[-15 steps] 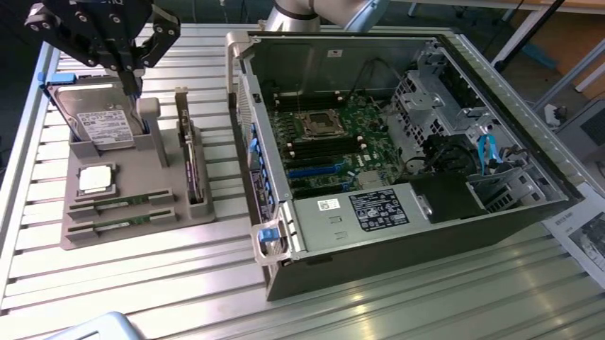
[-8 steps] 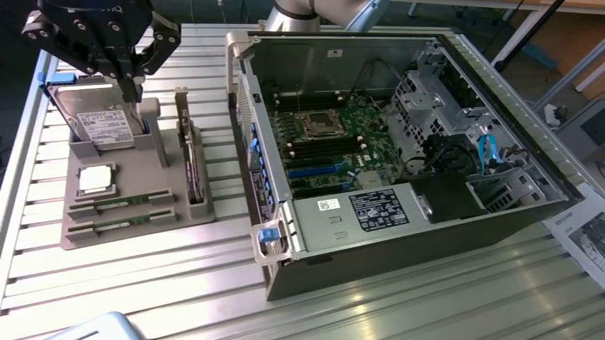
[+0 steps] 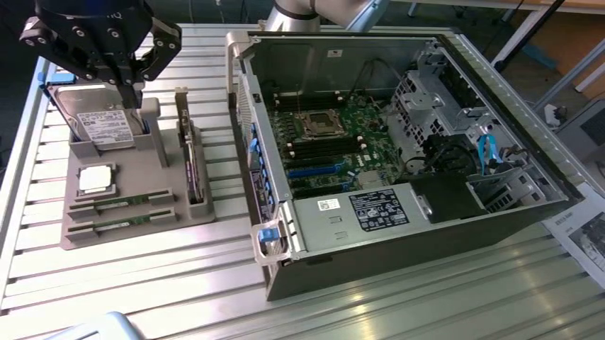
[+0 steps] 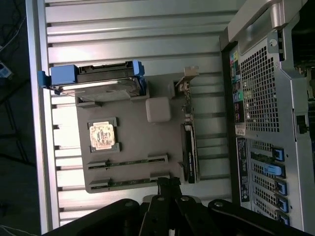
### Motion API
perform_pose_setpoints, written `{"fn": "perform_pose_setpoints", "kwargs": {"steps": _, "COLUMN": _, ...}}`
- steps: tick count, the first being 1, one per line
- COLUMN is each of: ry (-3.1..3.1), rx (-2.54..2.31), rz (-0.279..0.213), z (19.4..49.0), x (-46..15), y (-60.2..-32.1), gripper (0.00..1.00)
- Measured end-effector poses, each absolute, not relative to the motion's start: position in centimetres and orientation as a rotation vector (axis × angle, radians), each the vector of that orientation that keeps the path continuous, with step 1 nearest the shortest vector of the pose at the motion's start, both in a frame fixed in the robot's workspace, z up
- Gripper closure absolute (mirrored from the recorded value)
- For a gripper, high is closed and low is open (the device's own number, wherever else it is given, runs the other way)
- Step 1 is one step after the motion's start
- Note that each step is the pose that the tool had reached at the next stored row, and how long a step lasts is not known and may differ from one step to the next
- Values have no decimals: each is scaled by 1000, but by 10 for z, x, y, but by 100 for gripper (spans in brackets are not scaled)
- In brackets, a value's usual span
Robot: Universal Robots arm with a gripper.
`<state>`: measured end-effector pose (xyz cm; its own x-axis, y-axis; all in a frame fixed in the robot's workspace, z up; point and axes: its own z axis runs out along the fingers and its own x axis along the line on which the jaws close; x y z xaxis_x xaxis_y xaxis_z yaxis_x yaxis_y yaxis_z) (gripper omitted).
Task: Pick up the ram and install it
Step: 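Reach for the ram, then pick up the ram and move it above insertion slot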
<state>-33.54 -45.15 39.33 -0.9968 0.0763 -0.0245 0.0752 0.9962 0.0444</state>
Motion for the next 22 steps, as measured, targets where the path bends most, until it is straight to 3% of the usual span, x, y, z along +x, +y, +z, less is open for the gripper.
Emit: {"fn": "perform_pose_setpoints", "kwargs": {"steps": 22, "ry": 3113, "rx": 118, "rz": 68, "z": 393, "x": -357, "y": -452, "gripper": 90}}
